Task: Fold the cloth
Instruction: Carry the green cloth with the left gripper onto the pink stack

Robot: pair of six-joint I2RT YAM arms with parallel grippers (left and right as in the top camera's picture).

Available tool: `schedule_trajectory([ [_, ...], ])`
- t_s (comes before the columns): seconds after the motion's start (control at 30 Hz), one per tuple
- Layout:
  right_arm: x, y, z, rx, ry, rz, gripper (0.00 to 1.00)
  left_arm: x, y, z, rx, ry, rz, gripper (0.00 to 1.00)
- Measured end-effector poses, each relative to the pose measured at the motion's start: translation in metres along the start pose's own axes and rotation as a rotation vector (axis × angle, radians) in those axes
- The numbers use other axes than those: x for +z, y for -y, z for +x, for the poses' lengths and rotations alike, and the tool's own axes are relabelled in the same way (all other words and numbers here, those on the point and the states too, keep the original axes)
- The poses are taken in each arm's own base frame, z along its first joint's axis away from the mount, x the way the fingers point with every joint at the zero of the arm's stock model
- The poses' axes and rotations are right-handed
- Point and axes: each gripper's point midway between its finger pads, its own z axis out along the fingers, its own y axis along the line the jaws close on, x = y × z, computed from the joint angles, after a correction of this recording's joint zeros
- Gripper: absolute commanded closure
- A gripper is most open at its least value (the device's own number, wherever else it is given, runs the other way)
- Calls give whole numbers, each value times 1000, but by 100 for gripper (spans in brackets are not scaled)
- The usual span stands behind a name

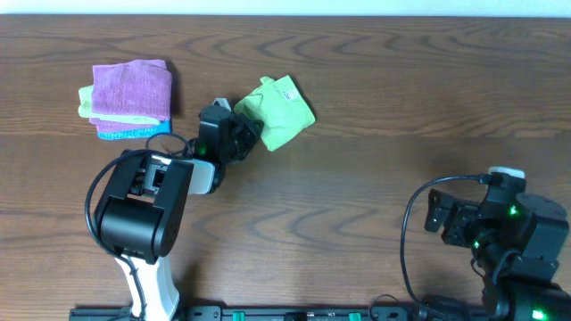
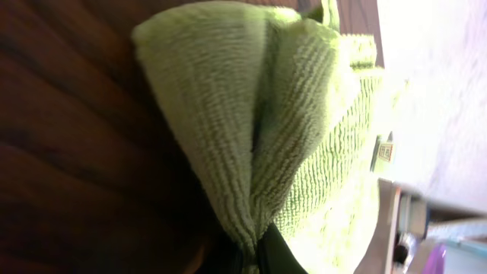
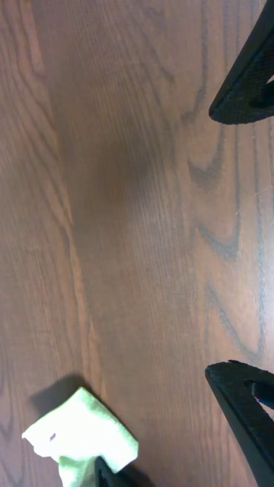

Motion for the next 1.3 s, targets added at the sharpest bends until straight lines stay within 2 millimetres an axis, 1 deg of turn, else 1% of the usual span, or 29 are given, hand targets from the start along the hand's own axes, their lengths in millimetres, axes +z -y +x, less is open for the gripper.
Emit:
schedule_trajectory([
  [0.13, 0, 0, 0, 0, 0, 0, 1, -7, 3, 3, 58, -40, -39, 94],
  [0.23, 0, 0, 0, 0, -1, 0, 1, -17, 20, -4, 109, -54, -59, 94],
  [0.4, 0, 0, 0, 0, 0, 0, 1, -40, 67, -33, 213, -22, -53, 94],
  [0.47, 0, 0, 0, 0, 0, 0, 1, -49, 81, -44, 247, -6, -55, 94],
  [0.53, 0, 0, 0, 0, 0, 0, 1, -59, 94, -55, 279, 11, -60, 94],
  [0.67, 0, 0, 0, 0, 0, 0, 1, -75, 107, -80, 308, 47, -83, 94],
  [0.83, 0, 0, 0, 0, 0, 0, 1, -95, 120, -119, 336, 117, -88, 94],
  [1.0, 0, 0, 0, 0, 0, 0, 1, -110, 126, -147, 352, 179, -82, 94],
  [1.17, 0, 0, 0, 0, 0, 0, 1, -123, 116, -170, 350, 230, -107, 94],
  [1.3, 0, 0, 0, 0, 0, 0, 1, -137, 103, -191, 330, 277, -137, 94],
])
